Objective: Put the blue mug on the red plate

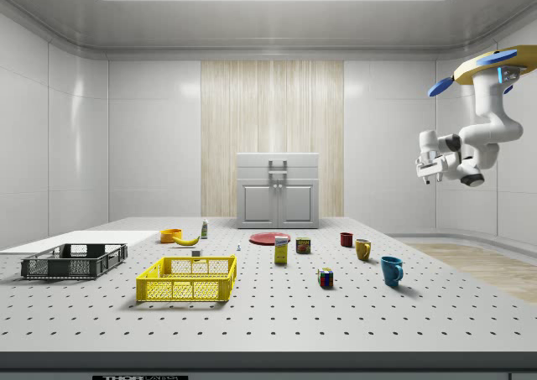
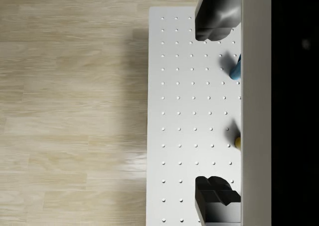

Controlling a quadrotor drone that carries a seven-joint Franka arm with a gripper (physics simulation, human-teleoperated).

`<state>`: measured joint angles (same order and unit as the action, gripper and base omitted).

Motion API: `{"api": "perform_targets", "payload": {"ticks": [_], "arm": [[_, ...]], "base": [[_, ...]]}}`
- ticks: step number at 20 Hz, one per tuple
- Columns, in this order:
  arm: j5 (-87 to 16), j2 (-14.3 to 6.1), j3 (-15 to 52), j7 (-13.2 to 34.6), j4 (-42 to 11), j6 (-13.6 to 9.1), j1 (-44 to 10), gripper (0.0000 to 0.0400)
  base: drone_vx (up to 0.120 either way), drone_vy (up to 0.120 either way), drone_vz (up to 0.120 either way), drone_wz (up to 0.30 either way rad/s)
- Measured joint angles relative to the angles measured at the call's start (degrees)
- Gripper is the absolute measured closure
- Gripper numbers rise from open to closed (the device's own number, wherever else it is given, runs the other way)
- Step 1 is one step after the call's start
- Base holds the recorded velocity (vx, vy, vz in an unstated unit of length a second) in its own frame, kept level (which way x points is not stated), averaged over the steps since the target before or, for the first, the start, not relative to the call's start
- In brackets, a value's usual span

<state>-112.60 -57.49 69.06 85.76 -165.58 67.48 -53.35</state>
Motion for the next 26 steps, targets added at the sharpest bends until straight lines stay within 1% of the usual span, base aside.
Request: {"api": "perform_targets", "payload": {"ticks": [3, 7, 8, 11, 26], "arm": [[-0.8, -1.3, 1.3, 1.7, -0.3, -0.6, -2.6, 0.0], [-1.0, -2.9, 2.4, 3.2, -0.3, -0.6, -4.6, 0.0], [-1.0, -3.3, 2.6, 3.5, -0.4, -0.5, -5.0, 0.0], [-0.7, -4.3, 3.1, 4.2, -0.3, 0.0, -5.9, 0.0], [1.5, -8.9, 5.0, 6.2, 0.0, 3.6, -8.2, 0.0]], "base": [[0.0, 0.0, 0.0, 0.0], [0.01, 0.0, 0.0, 0.0], [0.12, 0.0, 0.0, 0.0], [0.12, 0.107, 0.0, 0.0], [0.12, 0.12, -0.117, 0.0]]}}
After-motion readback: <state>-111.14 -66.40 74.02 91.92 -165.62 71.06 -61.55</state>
